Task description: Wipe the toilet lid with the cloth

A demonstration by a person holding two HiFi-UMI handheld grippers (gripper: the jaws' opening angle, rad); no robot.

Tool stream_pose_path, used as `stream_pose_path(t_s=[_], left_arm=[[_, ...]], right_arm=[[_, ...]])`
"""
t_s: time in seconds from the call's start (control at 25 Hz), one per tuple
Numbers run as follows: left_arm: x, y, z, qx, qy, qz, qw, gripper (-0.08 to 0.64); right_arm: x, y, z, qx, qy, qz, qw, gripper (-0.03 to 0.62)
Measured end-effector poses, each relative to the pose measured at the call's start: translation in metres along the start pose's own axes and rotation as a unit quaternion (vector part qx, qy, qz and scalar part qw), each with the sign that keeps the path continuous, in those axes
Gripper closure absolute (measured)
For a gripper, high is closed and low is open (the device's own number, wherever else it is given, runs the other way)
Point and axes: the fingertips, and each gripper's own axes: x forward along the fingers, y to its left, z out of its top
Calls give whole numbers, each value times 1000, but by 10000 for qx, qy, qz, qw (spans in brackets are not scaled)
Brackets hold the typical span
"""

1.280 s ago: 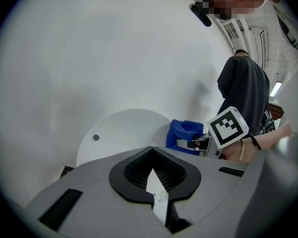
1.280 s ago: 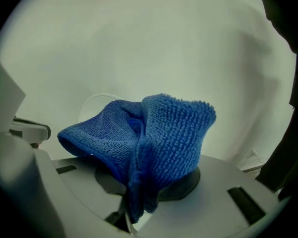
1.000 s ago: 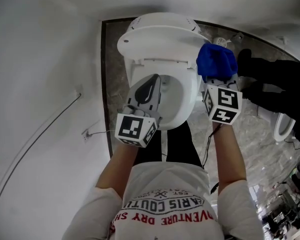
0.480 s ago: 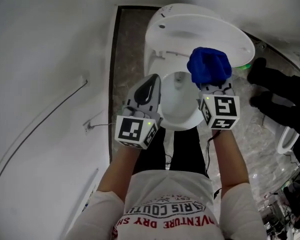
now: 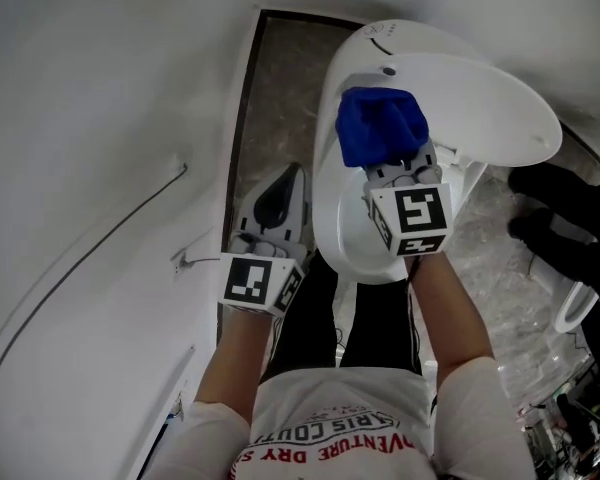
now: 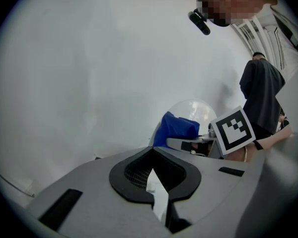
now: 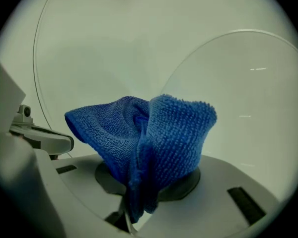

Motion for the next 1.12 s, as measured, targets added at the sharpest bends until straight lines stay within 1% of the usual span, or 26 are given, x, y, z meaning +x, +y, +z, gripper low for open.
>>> stream_pose_path(t_s=[0.08,0.2,0.4,0.6,0.8,0.96,1.12], left_arm=[[1,4,1,-1,0,35,10000,554],[0,6,-2,16,12,22,10000,554],[3,2,-13,16,62,-119,9999,554],[11,-4,-24,-11,99,-230,9997,554],[22,-11,-35,-124,161,-299,9993,552],[37,-30,-41,-89,238,-495,9985,554],[49,-48,-40,48,262,-682,9973,554]], right_arm=[[11,0,1,14,-47,29,10000,499],[22,-3,-1,82,-98,-32,9999,499],[29,-15,-5,132,-148,-200,9996,499],[21,-38,-14,232,-94,-484,9985,499],[10,-62,-24,194,4,-696,9974,499],[-3,-86,-34,182,97,-868,9960,499],[-21,-108,-42,297,168,-1068,9937,499]])
